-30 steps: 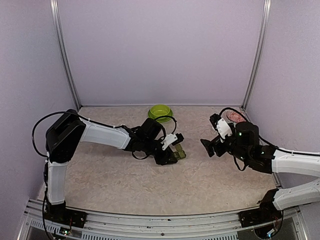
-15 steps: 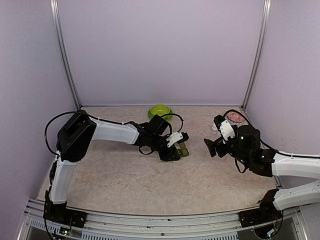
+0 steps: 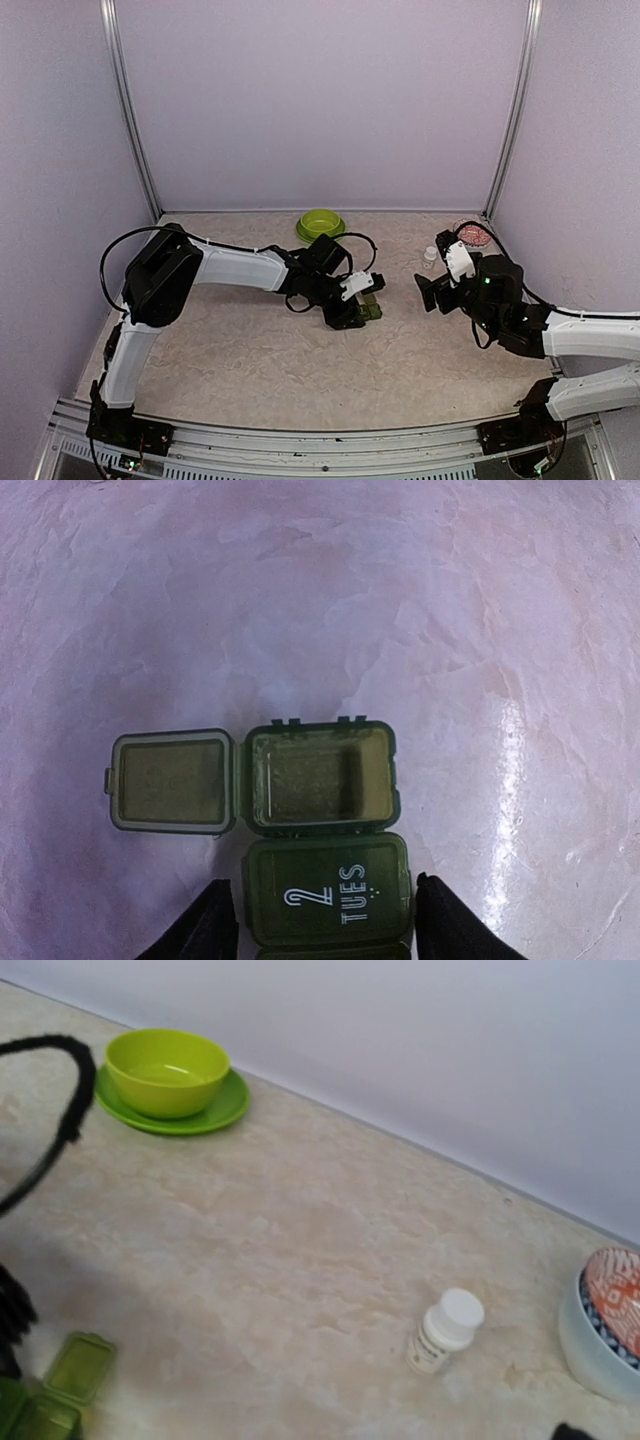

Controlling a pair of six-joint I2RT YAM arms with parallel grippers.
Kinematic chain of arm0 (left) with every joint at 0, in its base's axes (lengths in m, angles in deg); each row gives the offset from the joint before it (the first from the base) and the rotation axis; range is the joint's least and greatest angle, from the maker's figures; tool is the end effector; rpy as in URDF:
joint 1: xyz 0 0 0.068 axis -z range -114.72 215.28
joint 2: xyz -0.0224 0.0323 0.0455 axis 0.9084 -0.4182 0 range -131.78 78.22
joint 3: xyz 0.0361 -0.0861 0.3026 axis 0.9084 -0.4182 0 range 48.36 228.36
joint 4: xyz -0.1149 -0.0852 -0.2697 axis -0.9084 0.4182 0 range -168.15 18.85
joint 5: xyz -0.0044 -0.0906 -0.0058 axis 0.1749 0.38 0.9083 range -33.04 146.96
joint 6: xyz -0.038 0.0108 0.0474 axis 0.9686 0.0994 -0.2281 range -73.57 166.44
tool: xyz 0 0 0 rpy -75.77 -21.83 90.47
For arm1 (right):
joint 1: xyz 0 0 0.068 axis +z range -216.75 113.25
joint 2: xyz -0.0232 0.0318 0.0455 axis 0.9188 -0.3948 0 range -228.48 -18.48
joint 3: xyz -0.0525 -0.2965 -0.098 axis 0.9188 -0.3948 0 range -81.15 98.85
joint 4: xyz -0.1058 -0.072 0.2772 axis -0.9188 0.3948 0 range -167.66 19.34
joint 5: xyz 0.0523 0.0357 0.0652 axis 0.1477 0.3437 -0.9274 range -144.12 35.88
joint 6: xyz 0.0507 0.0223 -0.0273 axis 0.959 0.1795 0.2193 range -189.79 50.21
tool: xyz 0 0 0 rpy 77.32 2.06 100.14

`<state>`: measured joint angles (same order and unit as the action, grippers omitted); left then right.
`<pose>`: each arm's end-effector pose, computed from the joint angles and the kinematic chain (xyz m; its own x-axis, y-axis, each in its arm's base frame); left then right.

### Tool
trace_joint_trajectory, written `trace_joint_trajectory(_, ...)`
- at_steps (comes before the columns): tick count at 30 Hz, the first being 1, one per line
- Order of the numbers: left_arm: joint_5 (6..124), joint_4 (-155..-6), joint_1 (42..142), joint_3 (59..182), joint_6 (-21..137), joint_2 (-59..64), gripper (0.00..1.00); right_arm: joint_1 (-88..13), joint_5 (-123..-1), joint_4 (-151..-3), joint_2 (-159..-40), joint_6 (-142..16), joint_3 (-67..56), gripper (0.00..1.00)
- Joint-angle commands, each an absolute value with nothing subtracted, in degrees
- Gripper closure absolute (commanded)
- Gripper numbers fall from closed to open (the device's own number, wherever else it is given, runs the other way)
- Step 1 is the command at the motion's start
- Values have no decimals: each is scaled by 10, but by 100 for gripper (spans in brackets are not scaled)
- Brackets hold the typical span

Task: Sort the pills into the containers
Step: Place the pill container at the center of the board.

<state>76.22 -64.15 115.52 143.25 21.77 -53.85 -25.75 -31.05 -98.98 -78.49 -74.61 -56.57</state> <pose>0.3523 -0.4475 0.1228 -0.0947 0.7299 -0.6769 0.9877 0.1541 0.0280 0.2016 0.1508 0.2327 -0.1567 -0.2387 -0.9584 -0.3311 0.9269 -0.1767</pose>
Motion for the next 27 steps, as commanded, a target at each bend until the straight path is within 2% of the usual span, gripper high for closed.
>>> trace_joint_trajectory(1, 756, -652, 1151, 1420, 227, -533, 36, -265, -289, -1013, -768, -737, -582, 0)
trace_joint_trajectory(7, 715, -679, 1142, 1384, 249, -502, 27, -267, -287, -1024, -756, -736, -592, 0)
trace_joint_trajectory(16, 669, -701, 1128, 1366, 269, -495, 25, -268, -269, -1028, -759, -732, -597, 0)
trace_joint_trajectory(22, 698, -723, 1122, 1353, 280, -478, 23, -270, -233, -1044, -753, -725, -610, 0)
trace_joint_trajectory(27, 711, -754, 1122, 1314, 291, -436, 17, -280, -207, -1053, -746, -703, -622, 0)
